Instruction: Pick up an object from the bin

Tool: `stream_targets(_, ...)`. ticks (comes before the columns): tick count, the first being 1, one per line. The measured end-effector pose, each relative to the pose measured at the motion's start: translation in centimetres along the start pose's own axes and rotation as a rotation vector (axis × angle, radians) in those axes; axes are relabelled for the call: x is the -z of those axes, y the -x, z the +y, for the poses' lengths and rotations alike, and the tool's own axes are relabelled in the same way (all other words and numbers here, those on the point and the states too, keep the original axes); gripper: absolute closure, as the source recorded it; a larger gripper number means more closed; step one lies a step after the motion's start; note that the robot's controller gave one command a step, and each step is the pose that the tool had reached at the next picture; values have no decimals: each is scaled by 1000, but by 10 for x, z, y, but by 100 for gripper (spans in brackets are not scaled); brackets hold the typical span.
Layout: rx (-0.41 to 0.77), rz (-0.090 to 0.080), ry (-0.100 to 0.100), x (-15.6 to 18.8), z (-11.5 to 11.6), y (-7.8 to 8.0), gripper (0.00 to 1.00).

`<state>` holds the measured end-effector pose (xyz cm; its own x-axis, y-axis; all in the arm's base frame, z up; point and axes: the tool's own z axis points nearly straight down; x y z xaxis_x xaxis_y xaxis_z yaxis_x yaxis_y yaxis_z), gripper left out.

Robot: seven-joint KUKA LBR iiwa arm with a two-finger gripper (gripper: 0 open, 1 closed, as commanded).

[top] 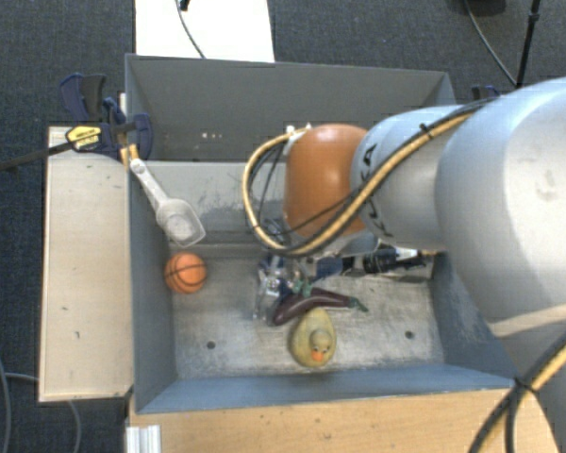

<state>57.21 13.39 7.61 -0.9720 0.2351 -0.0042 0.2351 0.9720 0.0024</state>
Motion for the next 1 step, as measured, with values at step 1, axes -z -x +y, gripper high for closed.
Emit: stream_targets(1,31,-11,11,-15,-9,8,100)
